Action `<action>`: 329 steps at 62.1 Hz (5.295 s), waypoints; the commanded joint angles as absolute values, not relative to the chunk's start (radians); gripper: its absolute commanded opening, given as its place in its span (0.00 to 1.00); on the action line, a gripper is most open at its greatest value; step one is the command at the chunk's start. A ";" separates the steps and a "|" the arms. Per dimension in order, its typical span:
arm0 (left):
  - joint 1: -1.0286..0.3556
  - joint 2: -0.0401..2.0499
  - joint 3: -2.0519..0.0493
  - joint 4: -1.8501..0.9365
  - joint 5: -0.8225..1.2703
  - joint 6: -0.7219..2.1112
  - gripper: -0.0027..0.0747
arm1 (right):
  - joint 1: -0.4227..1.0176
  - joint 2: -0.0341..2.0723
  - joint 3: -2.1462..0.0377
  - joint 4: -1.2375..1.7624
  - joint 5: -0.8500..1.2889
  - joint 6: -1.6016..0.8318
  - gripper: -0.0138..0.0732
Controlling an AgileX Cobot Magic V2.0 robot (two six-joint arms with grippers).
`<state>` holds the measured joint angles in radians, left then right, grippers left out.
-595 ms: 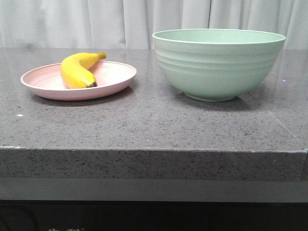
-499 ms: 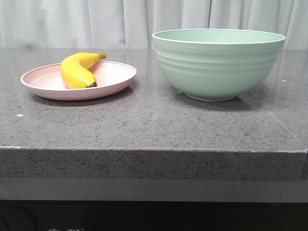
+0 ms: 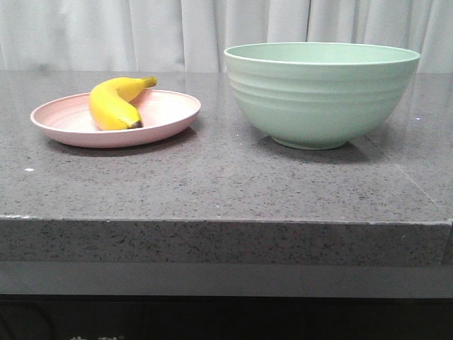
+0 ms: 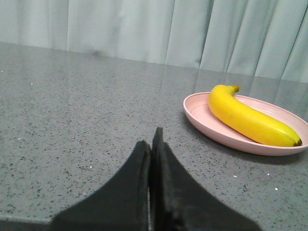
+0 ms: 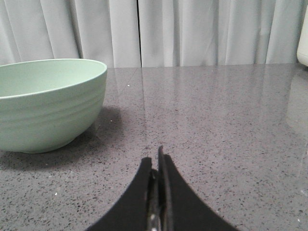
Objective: Transfer banana from pink plate to green bowl
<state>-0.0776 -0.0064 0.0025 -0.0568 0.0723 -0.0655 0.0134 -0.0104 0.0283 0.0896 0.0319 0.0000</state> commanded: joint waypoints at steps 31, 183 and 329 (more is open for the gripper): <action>-0.083 0.080 -0.332 -0.050 0.159 -0.071 0.01 | 0.011 -0.027 -0.254 0.079 0.120 0.000 0.08; -0.403 1.563 -1.537 -0.067 1.056 -0.234 0.77 | 0.011 0.552 -0.747 0.075 0.613 -0.012 0.86; -0.406 1.910 -1.819 -0.060 1.184 -0.458 0.37 | 0.011 0.552 -0.747 0.075 0.553 -0.012 0.86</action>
